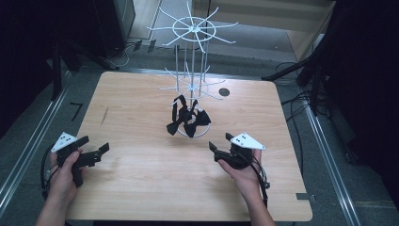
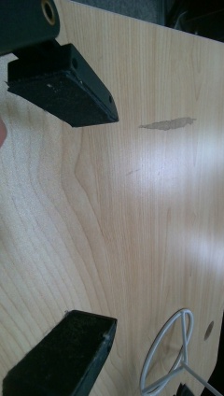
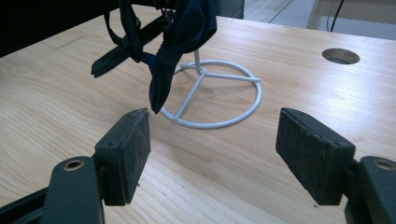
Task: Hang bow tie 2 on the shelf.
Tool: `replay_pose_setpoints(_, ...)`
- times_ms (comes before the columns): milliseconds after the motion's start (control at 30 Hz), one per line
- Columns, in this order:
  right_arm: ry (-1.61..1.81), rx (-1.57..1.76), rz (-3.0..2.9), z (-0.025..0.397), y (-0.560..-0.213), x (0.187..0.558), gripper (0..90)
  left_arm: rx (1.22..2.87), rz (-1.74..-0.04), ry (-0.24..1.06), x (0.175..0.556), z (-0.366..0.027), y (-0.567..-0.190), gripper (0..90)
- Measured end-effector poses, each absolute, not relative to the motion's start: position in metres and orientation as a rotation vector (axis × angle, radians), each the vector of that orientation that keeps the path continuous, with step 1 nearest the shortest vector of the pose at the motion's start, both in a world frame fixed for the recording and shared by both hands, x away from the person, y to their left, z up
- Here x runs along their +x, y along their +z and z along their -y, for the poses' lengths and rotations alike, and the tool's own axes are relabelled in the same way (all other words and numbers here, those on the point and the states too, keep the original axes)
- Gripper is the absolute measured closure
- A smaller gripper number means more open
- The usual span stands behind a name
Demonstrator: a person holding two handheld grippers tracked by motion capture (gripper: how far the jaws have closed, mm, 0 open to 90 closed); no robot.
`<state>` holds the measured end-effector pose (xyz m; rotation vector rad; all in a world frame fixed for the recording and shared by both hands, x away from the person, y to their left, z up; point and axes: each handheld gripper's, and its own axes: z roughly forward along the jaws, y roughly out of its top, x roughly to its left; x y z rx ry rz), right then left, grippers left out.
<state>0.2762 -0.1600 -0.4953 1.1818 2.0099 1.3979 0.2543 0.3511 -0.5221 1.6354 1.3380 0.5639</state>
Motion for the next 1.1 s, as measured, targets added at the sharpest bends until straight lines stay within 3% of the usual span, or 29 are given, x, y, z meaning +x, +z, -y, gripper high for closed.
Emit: replay_pose_setpoints(1100, 1.331, 1.297, -1.89, 0.227, -0.503, 0.264, 27.4, 1.637, -1.336, 0.569, 0.254, -0.351, -0.522, 4.2)
